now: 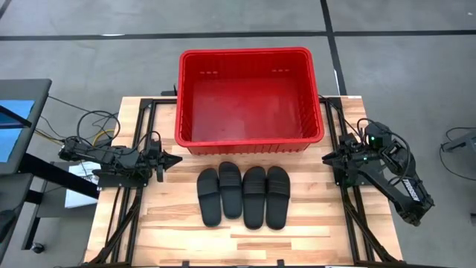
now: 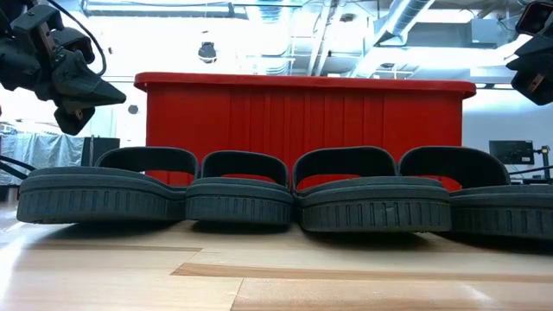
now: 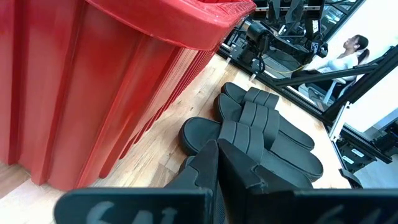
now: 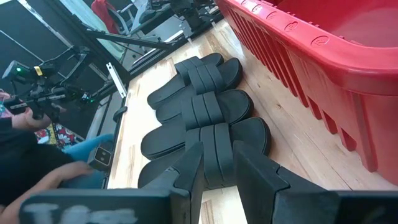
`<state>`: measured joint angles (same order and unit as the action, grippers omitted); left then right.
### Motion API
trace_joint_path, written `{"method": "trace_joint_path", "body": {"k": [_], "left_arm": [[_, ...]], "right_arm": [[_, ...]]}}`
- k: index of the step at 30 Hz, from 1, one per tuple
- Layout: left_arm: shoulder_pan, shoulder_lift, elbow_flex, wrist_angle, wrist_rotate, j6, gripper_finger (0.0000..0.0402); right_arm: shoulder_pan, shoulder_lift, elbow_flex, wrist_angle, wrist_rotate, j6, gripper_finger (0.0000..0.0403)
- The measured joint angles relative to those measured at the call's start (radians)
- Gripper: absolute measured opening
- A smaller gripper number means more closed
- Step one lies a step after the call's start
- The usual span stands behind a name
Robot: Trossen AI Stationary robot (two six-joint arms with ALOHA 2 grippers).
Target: Pick and place slides into bin
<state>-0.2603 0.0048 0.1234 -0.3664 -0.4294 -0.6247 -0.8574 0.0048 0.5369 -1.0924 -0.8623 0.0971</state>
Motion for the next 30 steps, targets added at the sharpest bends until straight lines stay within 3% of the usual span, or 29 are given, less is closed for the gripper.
{"method": "trace_joint_path", "body": {"k": [7, 11, 21, 27, 30], "left_arm": [[0.000, 0.000, 0.000, 0.000, -0.001, 0.000, 0.0000], [0.000, 0.000, 0.000, 0.007, -0.066, 0.000, 0.0000], [0.000, 0.000, 0.000, 0.020, -0.119, -0.002, 0.0000], [-0.018, 0.019, 0.000, 0.040, 0.117, -0.110, 0.0000], [-0.060, 0.055, 0.000, 0.119, 0.145, -0.123, 0.0000]], "right_arm": [[0.000, 0.000, 0.000, 0.000, 0.000, 0.000, 0.0077], [0.000, 0.000, 0.000, 0.000, 0.000, 0.000, 0.0077], [0.000, 0.000, 0.000, 0.000, 0.000, 0.000, 0.0077], [0.000, 0.000, 0.000, 0.000, 0.000, 0.000, 0.0077], [0.000, 0.000, 0.000, 0.000, 0.000, 0.000, 0.0077]]}}
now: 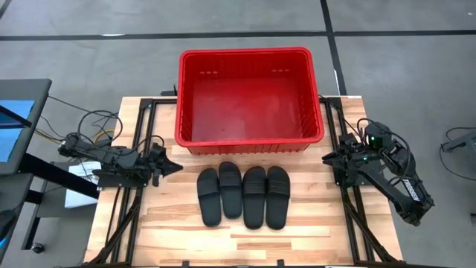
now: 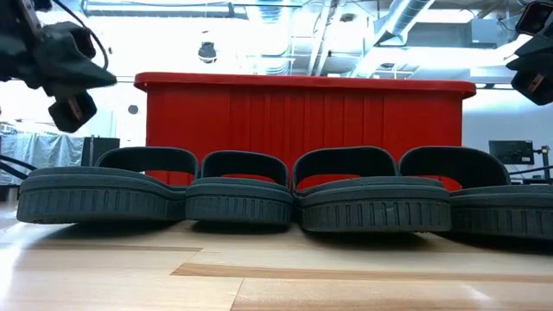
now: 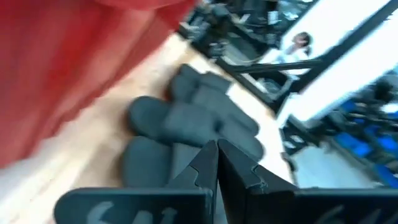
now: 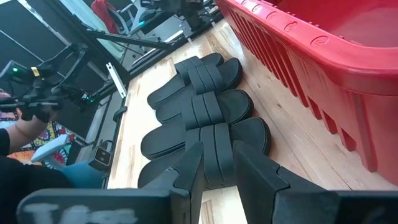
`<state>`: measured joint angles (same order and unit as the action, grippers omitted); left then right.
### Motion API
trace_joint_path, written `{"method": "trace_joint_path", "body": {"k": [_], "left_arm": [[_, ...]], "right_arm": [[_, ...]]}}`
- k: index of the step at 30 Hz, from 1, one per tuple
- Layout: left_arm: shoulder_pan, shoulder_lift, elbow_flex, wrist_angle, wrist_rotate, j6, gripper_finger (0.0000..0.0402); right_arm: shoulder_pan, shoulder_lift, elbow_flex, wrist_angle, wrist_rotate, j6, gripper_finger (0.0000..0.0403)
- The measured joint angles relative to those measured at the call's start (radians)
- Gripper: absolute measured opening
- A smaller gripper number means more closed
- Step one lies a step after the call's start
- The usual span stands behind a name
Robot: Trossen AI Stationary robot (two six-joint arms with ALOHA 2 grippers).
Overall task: Pick and place slides into bin
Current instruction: Put the left slide into the bin
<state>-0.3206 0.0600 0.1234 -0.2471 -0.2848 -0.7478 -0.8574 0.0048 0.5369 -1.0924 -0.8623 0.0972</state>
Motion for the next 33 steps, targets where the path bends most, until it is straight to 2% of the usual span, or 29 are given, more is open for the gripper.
{"method": "trace_joint_path", "body": {"k": [5, 9, 16, 22, 25, 28, 33], "left_arm": [[-0.120, 0.113, 0.000, 0.172, -0.002, 0.008, 0.0000], [-0.246, 0.259, 0.000, 0.292, -0.033, -0.044, 0.0000], [-0.440, 0.573, 0.000, 0.510, -0.217, -0.174, 0.0000], [-0.491, 0.812, 0.022, 0.655, -0.318, -0.196, 0.0000], [-0.489, 0.931, 0.090, 0.659, -0.334, -0.134, 0.0001], [-0.485, 1.059, 0.184, 0.657, -0.379, -0.005, 0.0006], [-0.485, 1.259, 0.359, 0.628, -0.412, 0.385, 0.0021]], "right_arm": [[0.000, 0.000, 0.000, 0.000, 0.000, 0.000, 0.0077], [0.000, 0.000, 0.000, 0.000, 0.000, 0.000, 0.0077], [0.000, 0.000, 0.000, 0.000, 0.000, 0.000, 0.0077], [0.000, 0.000, 0.000, 0.000, 0.000, 0.000, 0.0077], [0.000, 0.000, 0.000, 0.000, 0.000, 0.000, 0.0077], [0.000, 0.000, 0.000, 0.000, 0.000, 0.000, 0.0077], [0.000, 0.000, 0.000, 0.000, 0.000, 0.000, 0.0077]]}}
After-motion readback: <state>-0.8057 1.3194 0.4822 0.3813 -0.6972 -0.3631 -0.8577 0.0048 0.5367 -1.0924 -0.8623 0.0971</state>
